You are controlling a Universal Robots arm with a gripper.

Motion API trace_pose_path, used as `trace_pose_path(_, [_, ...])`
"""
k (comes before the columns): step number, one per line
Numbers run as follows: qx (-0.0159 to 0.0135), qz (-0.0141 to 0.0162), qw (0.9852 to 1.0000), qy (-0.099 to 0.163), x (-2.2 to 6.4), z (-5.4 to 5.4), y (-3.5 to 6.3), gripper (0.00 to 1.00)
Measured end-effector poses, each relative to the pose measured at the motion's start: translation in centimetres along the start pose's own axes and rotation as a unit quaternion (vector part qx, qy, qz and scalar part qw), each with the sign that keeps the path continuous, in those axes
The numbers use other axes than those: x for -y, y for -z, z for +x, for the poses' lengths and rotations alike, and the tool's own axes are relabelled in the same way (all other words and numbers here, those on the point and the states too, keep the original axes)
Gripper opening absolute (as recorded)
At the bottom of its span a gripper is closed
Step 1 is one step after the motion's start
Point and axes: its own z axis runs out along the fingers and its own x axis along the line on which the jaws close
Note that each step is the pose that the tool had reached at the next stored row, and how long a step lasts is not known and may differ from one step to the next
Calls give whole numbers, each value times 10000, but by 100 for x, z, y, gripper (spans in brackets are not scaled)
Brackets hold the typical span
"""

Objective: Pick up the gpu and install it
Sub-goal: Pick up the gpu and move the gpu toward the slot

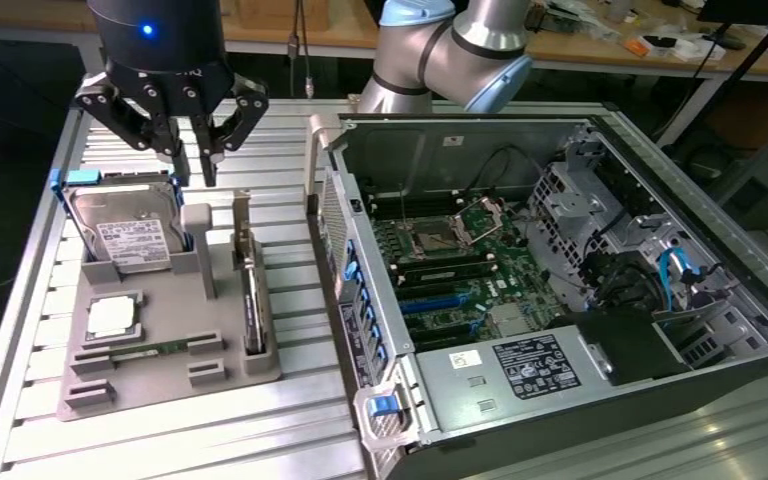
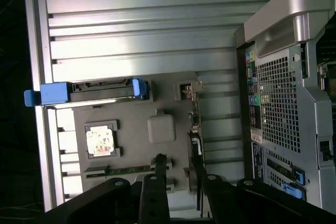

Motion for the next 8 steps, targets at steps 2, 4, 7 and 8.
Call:
trace_pose_path(2, [0,0,10000,0,0,0,0,42])
trace_pose_path(4, [0,0,10000,0,0,0,0,48])
trace_pose_path(7, [-14,-4,9999,103,0,0,-2,48])
trace_pose_path(8, [-24,-5,9998,180,0,0,-2,48])
